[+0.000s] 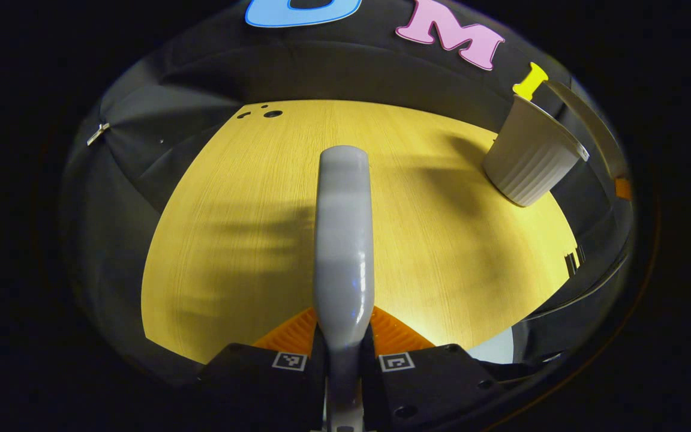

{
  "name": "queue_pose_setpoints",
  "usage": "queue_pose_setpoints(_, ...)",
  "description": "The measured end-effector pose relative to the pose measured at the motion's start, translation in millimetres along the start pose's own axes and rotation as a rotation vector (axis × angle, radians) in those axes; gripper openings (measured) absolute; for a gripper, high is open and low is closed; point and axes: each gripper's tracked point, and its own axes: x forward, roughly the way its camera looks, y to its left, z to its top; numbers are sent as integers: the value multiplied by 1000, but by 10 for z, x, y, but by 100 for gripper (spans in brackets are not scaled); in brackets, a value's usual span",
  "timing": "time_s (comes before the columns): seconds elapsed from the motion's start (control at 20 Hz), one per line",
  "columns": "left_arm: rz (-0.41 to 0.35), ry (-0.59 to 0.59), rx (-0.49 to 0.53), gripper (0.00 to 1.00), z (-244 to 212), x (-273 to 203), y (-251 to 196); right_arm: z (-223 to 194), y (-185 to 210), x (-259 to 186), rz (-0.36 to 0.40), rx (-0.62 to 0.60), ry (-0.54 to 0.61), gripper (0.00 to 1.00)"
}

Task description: Pick up the small broom and dustpan from the desktop, sweep the trash into the dustpan with the broom, and then empty the trash into the garbage bin.

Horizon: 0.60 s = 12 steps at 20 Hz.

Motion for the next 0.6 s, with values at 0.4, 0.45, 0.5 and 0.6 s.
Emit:
queue_pose_setpoints(0.4,26,42,-17,27,-27,184,124,-399,833,779,105,-23,111,35)
queue_pose_setpoints(0.45,30,49,-21,30,-41,191,131,-452,890,871,114,-36,128,35)
queue_pose_setpoints(0.5,36,61,-22,30,-52,203,146,-513,967,944,126,-30,148,35)
queue_pose_setpoints(0.6,47,78,-24,30,-40,228,175,-637,1092,1107,150,-1,191,36)
